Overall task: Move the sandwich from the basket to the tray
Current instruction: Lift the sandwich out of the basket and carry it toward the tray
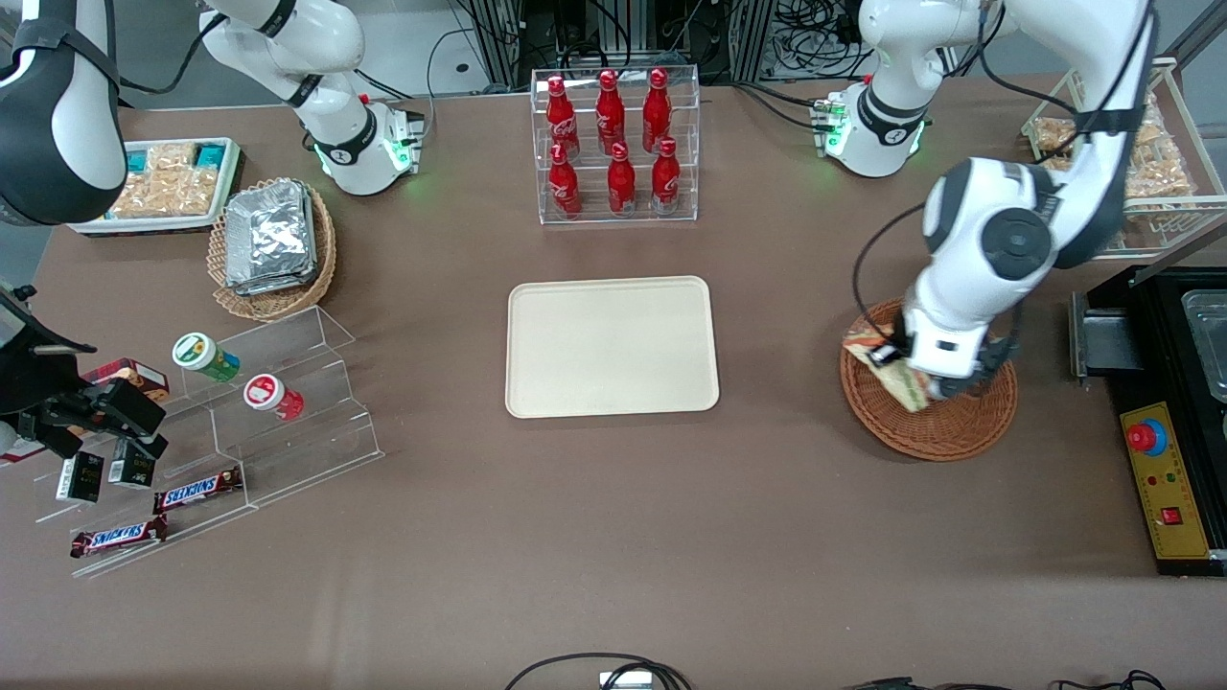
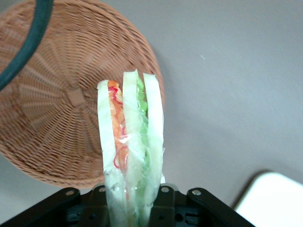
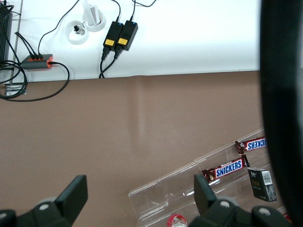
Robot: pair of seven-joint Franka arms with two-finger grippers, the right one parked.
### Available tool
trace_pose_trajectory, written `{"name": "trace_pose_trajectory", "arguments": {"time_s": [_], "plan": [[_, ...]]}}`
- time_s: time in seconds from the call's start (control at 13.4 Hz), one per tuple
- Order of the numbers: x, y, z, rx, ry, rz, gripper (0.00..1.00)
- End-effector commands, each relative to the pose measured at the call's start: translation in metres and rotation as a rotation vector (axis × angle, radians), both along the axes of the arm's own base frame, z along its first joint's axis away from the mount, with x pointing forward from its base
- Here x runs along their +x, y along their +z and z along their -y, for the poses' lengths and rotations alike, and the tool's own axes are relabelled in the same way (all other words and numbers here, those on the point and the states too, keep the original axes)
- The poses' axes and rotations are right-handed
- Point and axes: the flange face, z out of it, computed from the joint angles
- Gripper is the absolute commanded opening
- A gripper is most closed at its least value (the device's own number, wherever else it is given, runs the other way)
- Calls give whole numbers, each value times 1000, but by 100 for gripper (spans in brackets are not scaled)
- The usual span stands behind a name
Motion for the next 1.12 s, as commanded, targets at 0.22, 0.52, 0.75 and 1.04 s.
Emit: {"name": "trace_pose_trajectory", "arguments": {"time_s": [0.22,0.52,0.75,1.04], "plan": [[-35,4,108,13,-321,10,0],[-71,-13,170,45,-492,17,0],[-91,-35,208,23,-583,-12,0],[-119,-75,266,12,-693,-68,0]]}}
